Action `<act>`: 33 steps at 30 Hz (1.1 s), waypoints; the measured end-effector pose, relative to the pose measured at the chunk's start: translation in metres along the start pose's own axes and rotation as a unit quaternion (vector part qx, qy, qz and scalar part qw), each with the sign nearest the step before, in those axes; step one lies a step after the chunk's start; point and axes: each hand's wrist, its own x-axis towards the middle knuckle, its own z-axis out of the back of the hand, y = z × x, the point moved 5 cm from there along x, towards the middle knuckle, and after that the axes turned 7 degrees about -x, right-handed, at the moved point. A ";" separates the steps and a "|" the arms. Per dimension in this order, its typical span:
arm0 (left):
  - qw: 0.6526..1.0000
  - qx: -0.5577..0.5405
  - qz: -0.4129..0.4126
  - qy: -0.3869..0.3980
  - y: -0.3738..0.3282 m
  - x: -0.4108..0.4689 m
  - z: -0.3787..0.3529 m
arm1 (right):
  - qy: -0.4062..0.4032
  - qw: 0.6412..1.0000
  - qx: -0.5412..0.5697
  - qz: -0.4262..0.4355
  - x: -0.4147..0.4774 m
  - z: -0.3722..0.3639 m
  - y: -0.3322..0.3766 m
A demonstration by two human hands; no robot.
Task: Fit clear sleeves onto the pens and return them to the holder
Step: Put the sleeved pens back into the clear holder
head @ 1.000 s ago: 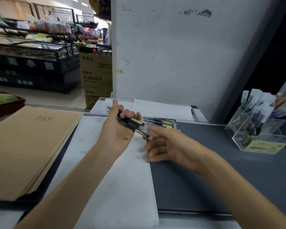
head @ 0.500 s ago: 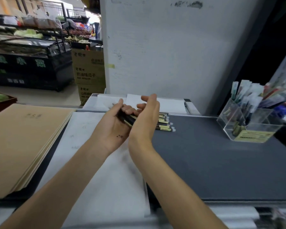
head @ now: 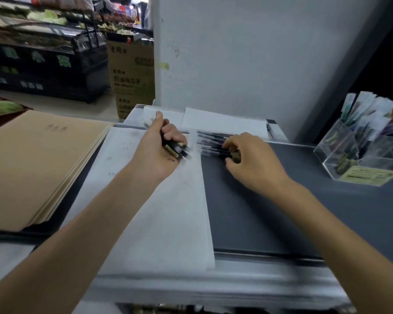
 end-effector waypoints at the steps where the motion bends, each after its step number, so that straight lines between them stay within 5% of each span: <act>1: 1.000 0.014 -0.004 0.001 -0.001 -0.001 0.001 | 0.000 0.999 -0.029 0.013 0.001 0.000 0.004; 7: 0.998 0.056 -0.014 0.000 -0.004 -0.002 0.003 | 0.023 0.994 -0.092 0.047 0.008 -0.004 0.015; 17: 0.999 0.030 -0.008 -0.022 -0.001 0.001 0.006 | 0.209 0.968 0.109 -0.085 0.011 -0.001 0.001; 27: 0.992 0.128 0.008 0.015 -0.001 -0.002 0.004 | 0.143 0.956 0.212 -0.146 0.001 0.014 -0.016; 33: 0.987 0.154 0.029 0.026 0.007 -0.008 -0.004 | 0.054 0.895 0.412 -0.163 0.012 0.022 0.003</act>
